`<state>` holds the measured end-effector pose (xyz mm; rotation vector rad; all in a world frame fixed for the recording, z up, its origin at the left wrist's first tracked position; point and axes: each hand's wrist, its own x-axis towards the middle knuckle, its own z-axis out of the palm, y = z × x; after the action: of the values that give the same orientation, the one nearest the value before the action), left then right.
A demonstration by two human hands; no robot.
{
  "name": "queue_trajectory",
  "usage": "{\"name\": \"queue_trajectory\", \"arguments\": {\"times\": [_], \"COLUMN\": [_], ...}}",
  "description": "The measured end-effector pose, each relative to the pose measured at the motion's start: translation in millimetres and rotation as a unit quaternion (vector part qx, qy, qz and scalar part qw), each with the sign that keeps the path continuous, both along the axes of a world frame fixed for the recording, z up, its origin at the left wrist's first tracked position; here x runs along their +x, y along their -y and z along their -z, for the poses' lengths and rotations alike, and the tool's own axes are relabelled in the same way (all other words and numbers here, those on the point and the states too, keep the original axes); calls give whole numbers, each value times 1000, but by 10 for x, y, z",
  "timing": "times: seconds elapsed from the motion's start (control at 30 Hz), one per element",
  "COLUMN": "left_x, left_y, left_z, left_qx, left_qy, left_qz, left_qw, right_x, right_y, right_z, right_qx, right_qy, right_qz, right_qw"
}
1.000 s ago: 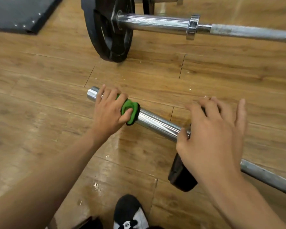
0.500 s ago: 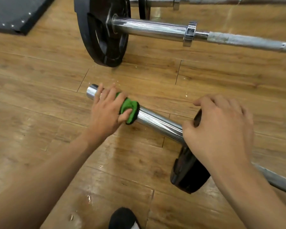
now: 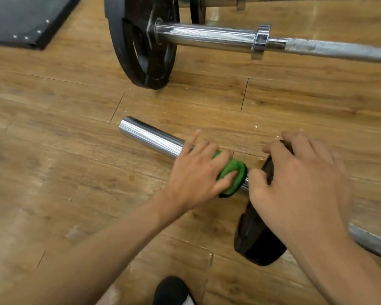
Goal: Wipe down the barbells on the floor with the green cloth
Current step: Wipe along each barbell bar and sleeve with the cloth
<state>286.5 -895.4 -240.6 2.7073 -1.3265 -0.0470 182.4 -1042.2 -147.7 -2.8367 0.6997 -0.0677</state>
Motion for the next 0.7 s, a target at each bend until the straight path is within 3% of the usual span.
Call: {"name": "queue_trajectory", "arguments": {"times": [0.13,0.23,0.47,0.7], "left_x": [622,603,-352,-611], "left_y": [-625,-720,-154,-134], "left_z": [-144,-126,-94,-93], "left_qx": [39,20,-20,18], "left_qy": [-13,-26,-56,-33], "left_qz": [-172,-210,-112,-91], "left_qw": [984,977,992,995], "right_x": [-79,-15,-65,-160], "right_y": [69,180,-72,-8], "right_z": [-67,-192,-117,-191], "right_qx": [31,118,65,168], "right_qy": [-10,-27,-118,-24], "right_qz": [-30,-39,-92,-98], "right_qw": [999,992,987,981]}}
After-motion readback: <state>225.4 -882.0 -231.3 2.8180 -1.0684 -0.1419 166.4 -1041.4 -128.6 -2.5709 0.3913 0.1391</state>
